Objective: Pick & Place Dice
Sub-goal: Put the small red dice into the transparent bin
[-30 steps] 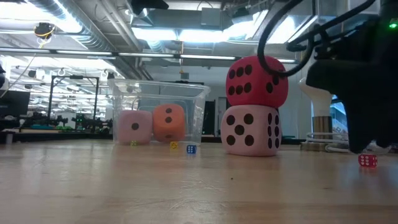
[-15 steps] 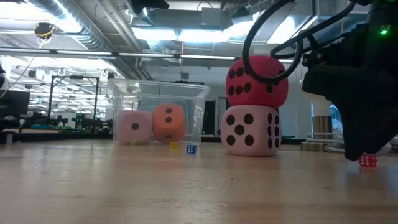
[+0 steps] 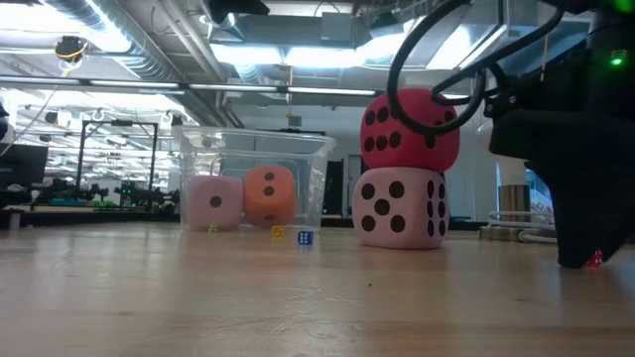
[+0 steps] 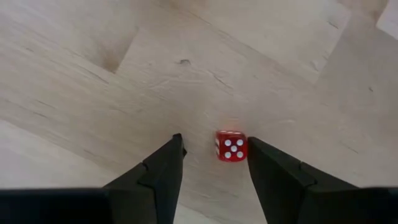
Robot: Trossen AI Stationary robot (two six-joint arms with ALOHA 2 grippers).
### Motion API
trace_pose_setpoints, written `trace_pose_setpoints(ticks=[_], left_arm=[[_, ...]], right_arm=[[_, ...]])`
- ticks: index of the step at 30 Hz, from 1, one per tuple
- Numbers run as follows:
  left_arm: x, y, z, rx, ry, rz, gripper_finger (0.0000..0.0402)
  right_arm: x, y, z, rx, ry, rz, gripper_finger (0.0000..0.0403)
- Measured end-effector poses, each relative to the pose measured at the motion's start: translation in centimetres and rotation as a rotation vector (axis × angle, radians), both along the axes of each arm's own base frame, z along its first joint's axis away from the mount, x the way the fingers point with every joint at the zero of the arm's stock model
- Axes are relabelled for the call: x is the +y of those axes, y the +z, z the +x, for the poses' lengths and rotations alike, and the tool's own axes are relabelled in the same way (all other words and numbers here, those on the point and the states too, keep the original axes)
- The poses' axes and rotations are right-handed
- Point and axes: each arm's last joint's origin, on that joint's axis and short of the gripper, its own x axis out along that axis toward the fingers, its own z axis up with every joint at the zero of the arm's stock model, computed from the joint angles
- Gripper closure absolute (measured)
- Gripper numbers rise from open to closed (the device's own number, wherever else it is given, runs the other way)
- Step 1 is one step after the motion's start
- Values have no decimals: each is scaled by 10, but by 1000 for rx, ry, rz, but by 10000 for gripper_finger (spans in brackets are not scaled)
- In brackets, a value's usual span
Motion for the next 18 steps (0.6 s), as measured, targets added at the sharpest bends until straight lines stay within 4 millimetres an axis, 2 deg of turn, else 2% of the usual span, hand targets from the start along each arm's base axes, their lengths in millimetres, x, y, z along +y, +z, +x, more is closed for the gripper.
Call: trace_pose_setpoints(ticks=[5,8,11,17,18], left_arm=[[0,0,0,-1,-4,-1,200],[0,0,0,-1,-3,-1,200],[0,0,0,-1,-4,-1,200],[0,0,0,1,-7,6,200],[0,0,0,1,-7,6,200]], right_arm=[[-1,-1,0,-2,8,-6,226],[0,-1,1,-2,13,-2,241],[0,-1,1,-6,7,2,270],[0,-2,2,-11,-3,10,354],[0,-2,2,-10,-4,9,357]])
